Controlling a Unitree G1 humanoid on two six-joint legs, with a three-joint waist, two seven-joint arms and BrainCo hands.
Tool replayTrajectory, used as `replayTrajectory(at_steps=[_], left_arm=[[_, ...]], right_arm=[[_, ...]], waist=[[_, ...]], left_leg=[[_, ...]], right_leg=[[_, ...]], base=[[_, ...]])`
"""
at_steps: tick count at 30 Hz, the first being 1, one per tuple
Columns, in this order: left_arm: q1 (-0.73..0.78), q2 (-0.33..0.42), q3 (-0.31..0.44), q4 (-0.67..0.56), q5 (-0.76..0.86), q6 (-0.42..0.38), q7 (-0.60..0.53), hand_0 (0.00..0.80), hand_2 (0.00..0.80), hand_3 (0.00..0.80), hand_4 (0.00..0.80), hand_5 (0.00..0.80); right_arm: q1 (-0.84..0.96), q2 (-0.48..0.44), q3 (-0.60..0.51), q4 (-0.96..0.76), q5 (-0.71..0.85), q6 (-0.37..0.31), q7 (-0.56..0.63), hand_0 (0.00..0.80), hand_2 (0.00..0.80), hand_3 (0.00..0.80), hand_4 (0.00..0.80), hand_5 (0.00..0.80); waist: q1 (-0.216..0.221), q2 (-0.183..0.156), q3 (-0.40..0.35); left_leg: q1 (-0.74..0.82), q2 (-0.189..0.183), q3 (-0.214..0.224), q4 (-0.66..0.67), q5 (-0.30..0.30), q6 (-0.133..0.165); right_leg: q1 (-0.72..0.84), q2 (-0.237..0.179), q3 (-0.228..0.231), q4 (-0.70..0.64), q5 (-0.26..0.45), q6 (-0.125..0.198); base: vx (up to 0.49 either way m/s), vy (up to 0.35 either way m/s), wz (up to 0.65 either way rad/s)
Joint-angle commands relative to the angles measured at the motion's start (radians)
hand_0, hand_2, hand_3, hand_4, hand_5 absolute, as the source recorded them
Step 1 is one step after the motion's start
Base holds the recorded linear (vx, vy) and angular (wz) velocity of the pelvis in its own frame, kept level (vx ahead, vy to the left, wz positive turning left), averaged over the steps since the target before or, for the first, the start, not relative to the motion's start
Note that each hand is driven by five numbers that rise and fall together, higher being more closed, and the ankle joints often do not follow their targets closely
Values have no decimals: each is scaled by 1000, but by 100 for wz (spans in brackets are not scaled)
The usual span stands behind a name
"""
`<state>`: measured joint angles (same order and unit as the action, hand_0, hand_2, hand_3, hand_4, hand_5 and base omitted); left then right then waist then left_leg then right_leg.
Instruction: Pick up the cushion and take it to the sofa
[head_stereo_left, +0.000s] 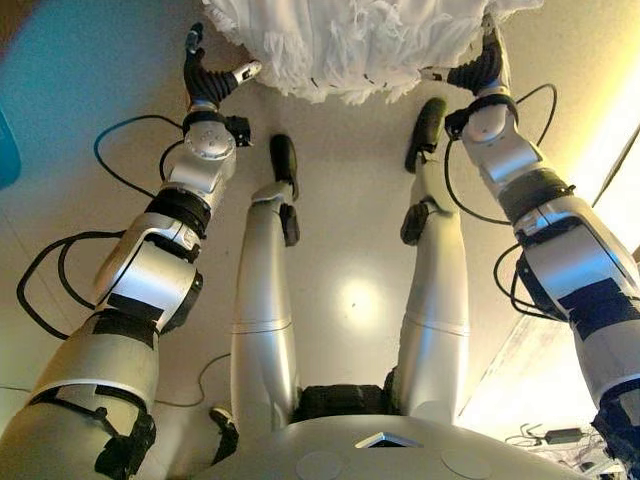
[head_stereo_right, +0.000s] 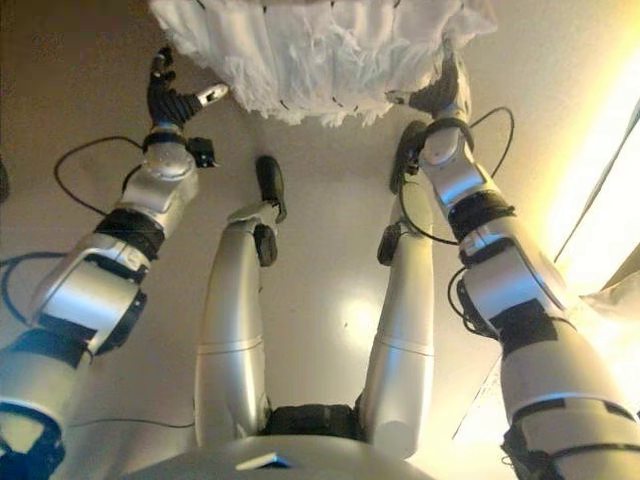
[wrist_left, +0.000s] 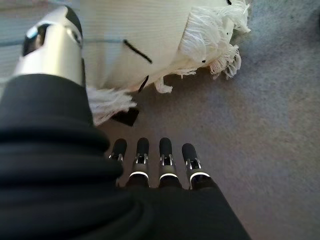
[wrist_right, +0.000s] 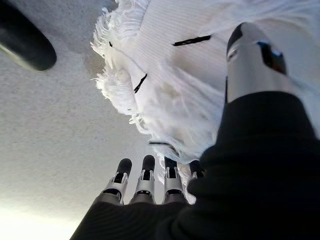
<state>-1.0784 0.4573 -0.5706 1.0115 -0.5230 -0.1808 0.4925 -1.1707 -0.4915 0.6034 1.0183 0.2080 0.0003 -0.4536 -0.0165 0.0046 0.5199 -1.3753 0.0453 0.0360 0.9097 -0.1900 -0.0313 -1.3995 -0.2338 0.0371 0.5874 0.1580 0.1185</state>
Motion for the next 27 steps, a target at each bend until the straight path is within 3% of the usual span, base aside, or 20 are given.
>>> replayTrajectory(at_steps=[1, 11, 12, 13, 17, 20, 21, 25, 26, 27], left_arm=[[-18, 19, 33, -37, 57, -9, 13, 0, 0, 0, 0, 0], [-115, 46, -33, -94, 118, 10, -62, 0, 0, 0, 0, 0], [-126, 46, -45, -103, 106, 40, -89, 0, 0, 0, 0, 0], [-177, 186, -59, -38, 17, -10, -262, 0, 0, 0, 0, 0], [-56, 160, -62, -88, -19, -112, -260, 0, 0, 0, 0, 0], [20, 124, -26, -124, 15, -202, -274, 0, 0, 0, 0, 0], [39, 115, -16, -138, 15, -217, -296, 0, 0, 0, 0, 0], [99, 96, -1, -225, -21, -187, -383, 0, 0, 0, 0, 0], [116, 96, -2, -241, -52, -170, -434, 0, 0, 0, 0, 0], [127, 96, -3, -260, -72, -161, -480, 85, 85, 85, 85, 85]], right_arm=[[-34, -69, 72, -84, -18, -7, 14, 0, 0, 0, 0, 0], [-97, -78, 88, -150, 39, -32, 33, 0, 0, 0, 0, 0], [-103, -78, 88, -166, 49, -32, 35, 0, 0, 0, 0, 0], [-100, -115, 105, -211, 72, -17, 50, 0, 0, 0, 0, 0], [-48, -139, 67, -236, 226, -28, 61, 0, 0, 0, 0, 0], [28, -90, -25, -206, 367, -105, 101, 0, 0, 0, 0, 0], [49, -82, -44, -203, 345, -139, 127, 0, 0, 0, 0, 0], [114, -95, -40, -278, 277, -214, 290, 0, 0, 0, 0, 0], [133, -96, -26, -318, 256, -217, 339, 60, 60, 60, 60, 60], [147, -106, -9, -361, 249, -217, 382, 351, 351, 351, 351, 351]], waist=[[-6, 81, 0], [-13, 86, 0], [-14, 85, 0], [-26, 104, 0], [-23, 130, 0], [-8, 127, 0], [-6, 124, 0], [-7, 114, 0], [-7, 110, 0], [-8, 108, 0]], left_leg=[[-35, -14, -69, -104, 132, -35], [-156, -10, -70, -15, 123, -48], [-167, -8, -70, -10, 124, -50], [-168, 10, -67, -29, 141, -57], [-177, 32, -62, 30, 110, -54], [-194, 52, -68, 17, 106, -56], [-194, 57, -68, 9, 106, -57], [-195, 76, -65, 1, 102, -61], [-194, 85, -72, 39, 67, -71], [-194, 91, -74, 48, 65, -71]], right_leg=[[-40, -12, 45, 136, -61, 42], [-158, -12, 79, 225, -70, 44], [-168, -12, 82, 230, -69, 45], [-170, -15, 78, 229, -66, 42], [-170, -27, 70, 253, -85, 36], [-170, -48, 36, 227, -84, 32], [-170, -52, 29, 221, -84, 30], [-170, -65, 28, 213, -87, 25], [-170, -62, 39, 259, -128, 32], [-170, -65, 40, 267, -131, 31]], base=[[23, 53, 0], [22, 33, 2], [43, 127, 1], [40, 161, 5], [30, 99, -9], [11, -5, -14], [21, 1, -11], [32, -11, -14], [75, -41, -2], [74, -45, -3]])
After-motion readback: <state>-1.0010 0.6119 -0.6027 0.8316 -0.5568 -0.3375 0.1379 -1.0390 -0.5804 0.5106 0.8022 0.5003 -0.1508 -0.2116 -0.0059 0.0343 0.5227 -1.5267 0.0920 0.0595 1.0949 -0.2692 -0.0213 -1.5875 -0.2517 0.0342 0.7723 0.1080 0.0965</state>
